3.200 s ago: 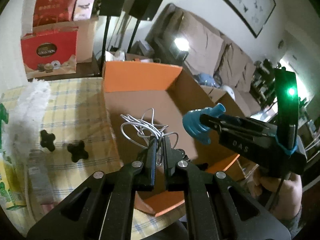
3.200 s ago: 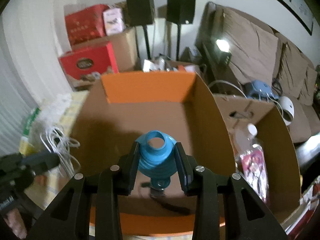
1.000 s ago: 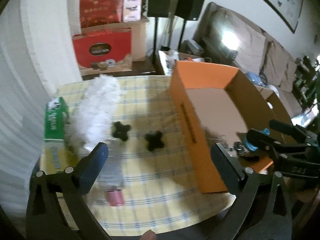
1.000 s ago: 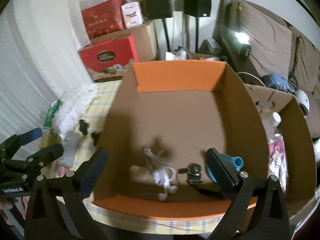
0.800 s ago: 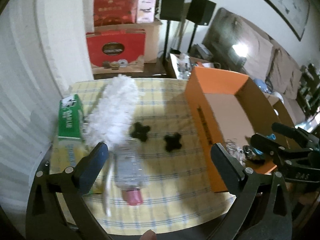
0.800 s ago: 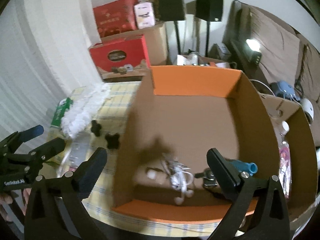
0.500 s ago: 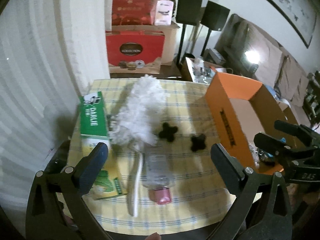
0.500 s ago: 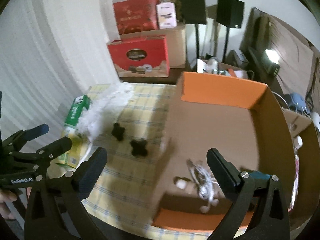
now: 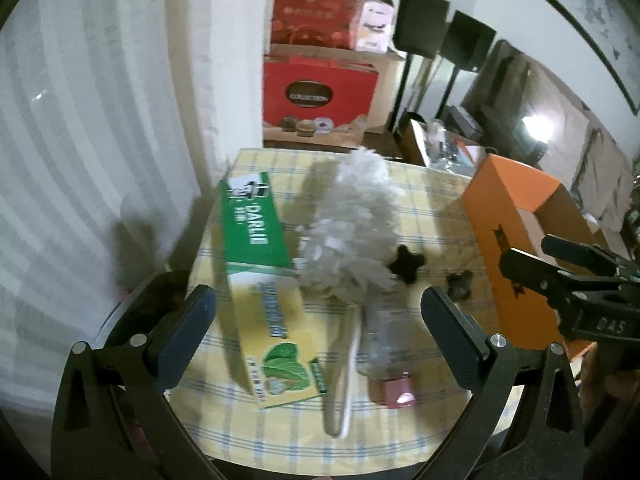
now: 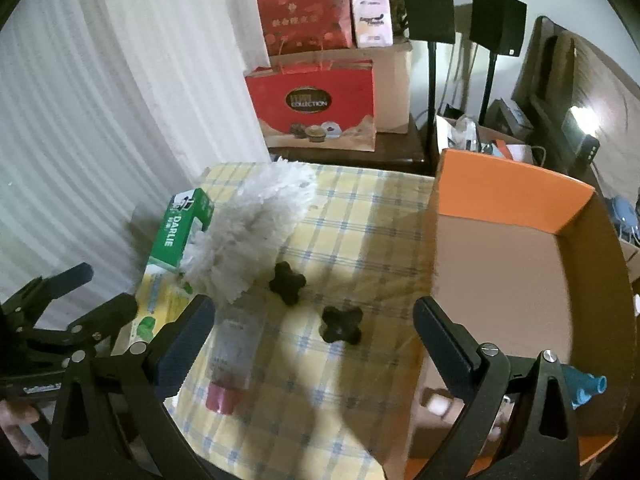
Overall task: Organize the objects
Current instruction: 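Withdraw both grippers from the box back over the table items, then lower the right gripper onto a black four-lobed knob and close on it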
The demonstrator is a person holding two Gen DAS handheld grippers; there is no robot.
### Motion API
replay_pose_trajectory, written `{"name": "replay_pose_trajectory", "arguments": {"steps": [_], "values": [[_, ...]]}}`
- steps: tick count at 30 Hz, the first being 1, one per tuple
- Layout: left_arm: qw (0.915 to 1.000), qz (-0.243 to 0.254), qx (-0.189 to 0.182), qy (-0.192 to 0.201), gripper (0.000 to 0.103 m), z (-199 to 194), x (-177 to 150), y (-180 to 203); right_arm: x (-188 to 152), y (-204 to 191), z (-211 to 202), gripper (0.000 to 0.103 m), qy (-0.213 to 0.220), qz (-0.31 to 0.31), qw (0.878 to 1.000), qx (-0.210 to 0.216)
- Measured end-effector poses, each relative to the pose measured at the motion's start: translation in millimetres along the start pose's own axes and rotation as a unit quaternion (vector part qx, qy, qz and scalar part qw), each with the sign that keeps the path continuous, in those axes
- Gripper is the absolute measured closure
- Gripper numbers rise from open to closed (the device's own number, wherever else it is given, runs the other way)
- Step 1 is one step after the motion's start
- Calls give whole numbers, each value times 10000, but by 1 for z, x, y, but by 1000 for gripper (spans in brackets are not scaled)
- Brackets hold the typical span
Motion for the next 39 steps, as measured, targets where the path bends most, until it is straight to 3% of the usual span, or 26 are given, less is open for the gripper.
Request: {"name": "replay_pose_trajectory", "arguments": {"steps": [12, 34, 39], "values": [[9999, -162, -54, 10, 1, 9, -5, -26, 7, -10, 63, 39, -448, 338, 9983, 173], [9995, -257, -185, -71, 1, 23, -9, -35, 3, -21, 127, 48, -844, 427, 9955, -111], [9993, -288, -211, -101, 1, 26, -10, -36, 2, -25, 137, 64, -919, 312, 9951, -201]]}}
Point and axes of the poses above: each gripper's, at about its wrist camera, not at the fingertips, and z roughly the way its jaws point, y to its right, x to its top, the point moved 3 cm from there along z, roughly the way its jaws point, and after that the axes turned 1 degree about -x, right-handed, at the moved point
